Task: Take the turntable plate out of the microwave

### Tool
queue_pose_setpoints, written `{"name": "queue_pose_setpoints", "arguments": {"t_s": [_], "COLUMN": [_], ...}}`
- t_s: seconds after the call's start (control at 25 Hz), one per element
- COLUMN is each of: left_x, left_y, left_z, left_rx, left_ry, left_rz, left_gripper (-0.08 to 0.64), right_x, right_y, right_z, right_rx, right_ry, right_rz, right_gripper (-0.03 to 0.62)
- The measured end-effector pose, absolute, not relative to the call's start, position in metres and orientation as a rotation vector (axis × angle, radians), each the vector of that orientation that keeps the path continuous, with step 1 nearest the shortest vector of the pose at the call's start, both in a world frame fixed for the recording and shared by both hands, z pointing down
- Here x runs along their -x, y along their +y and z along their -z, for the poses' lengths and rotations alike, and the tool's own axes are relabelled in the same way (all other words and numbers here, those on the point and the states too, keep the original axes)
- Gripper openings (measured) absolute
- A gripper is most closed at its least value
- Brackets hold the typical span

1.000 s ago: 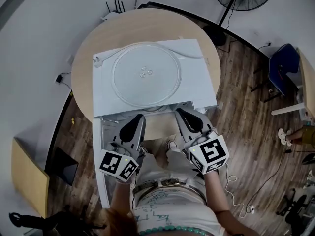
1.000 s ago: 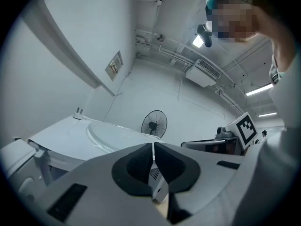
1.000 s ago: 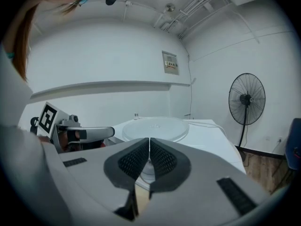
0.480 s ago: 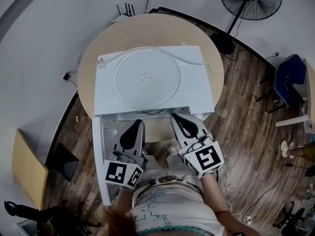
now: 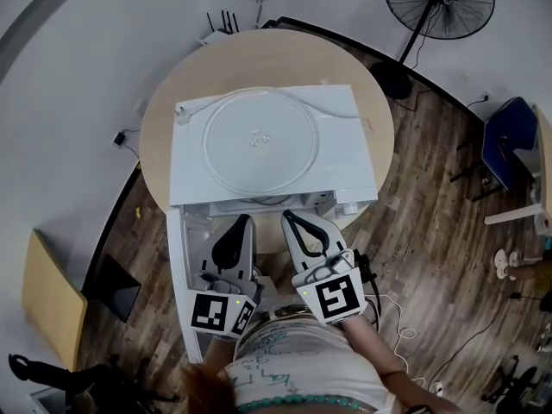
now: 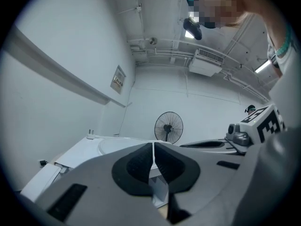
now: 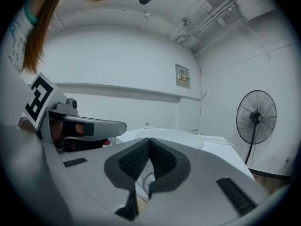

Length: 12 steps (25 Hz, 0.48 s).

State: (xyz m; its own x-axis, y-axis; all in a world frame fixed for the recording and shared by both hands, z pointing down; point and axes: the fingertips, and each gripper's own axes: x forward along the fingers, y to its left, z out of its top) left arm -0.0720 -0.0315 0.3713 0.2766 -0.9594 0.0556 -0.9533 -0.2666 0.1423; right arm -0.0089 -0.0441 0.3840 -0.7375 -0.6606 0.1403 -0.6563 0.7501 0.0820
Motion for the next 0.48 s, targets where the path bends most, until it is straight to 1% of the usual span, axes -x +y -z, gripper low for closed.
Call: {"name": "queue_pose_setpoints", "arguments": {"t_s": [0.48], "left_x": [0.076], "left_y": [-0.033], "left_z": [-0.379], "left_rx": [-2.414], "left_ry": [-1.773], "left_rz": [0.021], "left_gripper": [0.021], "right_x": [0.024], "right_y": [-0.046], "right_z": [-0.388], "right_rx": [-1.045], "right_ry": [-2.8], "right_rz": [-0.043], "right_gripper": [-0.009]}}
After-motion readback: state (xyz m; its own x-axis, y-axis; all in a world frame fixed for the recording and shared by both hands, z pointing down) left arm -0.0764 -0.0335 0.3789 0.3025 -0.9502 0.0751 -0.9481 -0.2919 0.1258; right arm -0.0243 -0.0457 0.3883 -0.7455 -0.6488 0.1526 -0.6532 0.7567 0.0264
